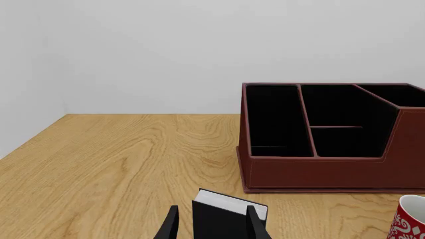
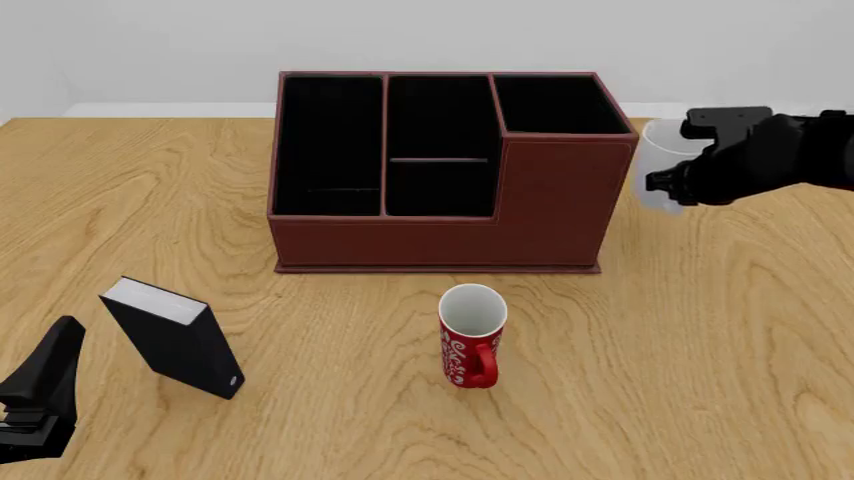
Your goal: Pick up the white mug and place it to the right of the caddy.
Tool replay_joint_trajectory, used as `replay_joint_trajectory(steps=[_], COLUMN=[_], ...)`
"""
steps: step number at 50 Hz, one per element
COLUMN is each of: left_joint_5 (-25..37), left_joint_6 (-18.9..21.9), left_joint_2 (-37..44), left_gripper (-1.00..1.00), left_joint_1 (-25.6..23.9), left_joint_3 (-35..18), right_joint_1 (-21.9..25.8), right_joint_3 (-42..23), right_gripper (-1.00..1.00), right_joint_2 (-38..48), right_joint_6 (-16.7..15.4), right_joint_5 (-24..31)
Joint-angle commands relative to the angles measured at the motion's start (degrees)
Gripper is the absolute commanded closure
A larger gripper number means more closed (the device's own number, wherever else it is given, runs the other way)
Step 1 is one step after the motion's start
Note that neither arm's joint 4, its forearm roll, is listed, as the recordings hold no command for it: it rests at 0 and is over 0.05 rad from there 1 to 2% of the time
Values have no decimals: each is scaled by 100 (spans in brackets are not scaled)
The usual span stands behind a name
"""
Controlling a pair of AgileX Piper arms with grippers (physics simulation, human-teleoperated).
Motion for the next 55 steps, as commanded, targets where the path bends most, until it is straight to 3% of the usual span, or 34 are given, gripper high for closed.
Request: replay_joint_trajectory(steps=[1,55], left_joint_5=[0,0], left_joint_6=[0,0], left_joint_2=[0,0], left_gripper=[-100,-100], left_joint_1=[0,0], left_joint_3=[0,0], right_joint_1=[41,225], right_joint_3=[134,628], right_gripper=[100,100], right_joint_2=[41,737], right_joint_6=[122,288], right_joint_5=[-150,-916])
